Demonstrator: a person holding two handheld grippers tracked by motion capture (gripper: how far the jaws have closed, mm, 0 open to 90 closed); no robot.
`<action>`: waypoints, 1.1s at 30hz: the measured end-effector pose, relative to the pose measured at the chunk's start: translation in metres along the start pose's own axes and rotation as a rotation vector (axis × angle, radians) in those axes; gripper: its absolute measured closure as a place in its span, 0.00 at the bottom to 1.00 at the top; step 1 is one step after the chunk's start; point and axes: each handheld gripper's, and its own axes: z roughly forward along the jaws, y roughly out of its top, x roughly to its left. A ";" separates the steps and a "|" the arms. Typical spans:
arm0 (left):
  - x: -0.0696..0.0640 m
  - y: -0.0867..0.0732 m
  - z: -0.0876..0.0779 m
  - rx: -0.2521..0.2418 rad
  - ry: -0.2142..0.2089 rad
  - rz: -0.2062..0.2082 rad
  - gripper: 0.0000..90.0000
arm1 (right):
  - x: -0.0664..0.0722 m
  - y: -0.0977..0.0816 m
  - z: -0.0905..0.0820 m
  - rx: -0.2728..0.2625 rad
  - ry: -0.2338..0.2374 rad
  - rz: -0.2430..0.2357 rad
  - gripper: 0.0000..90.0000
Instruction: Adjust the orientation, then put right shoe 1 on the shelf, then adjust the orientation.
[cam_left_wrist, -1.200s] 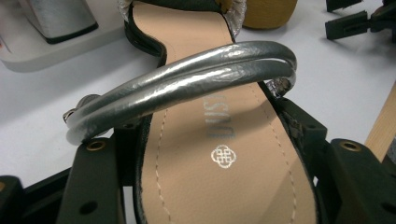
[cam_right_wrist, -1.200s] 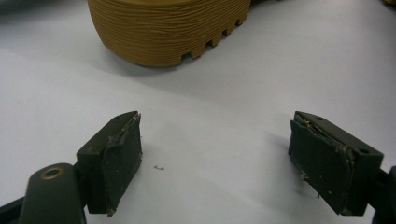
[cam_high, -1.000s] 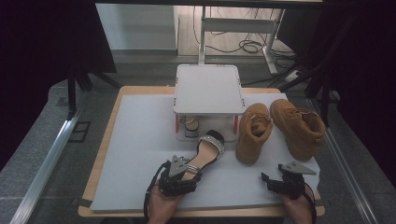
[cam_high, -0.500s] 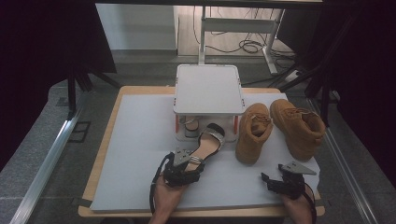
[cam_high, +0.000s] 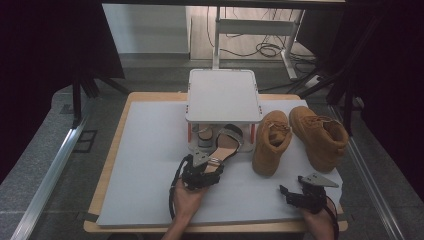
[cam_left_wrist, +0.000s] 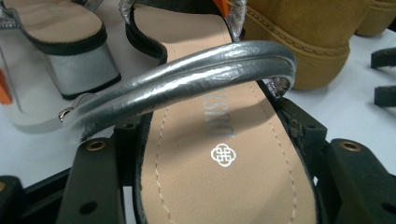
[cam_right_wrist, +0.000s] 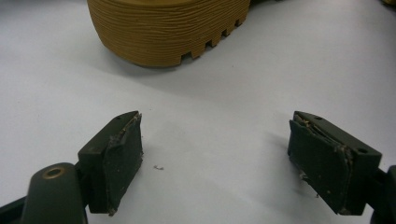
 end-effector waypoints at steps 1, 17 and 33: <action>0.000 0.001 0.001 0.000 0.002 -0.001 0.43 | 0.000 0.000 0.000 0.000 0.000 0.000 0.20; -0.005 0.018 0.031 -0.010 0.037 -0.022 0.43 | 0.000 0.000 0.000 0.000 0.001 0.000 0.20; -0.002 0.029 0.060 -0.010 0.081 -0.066 0.43 | 0.000 0.000 0.000 -0.002 0.002 0.000 0.20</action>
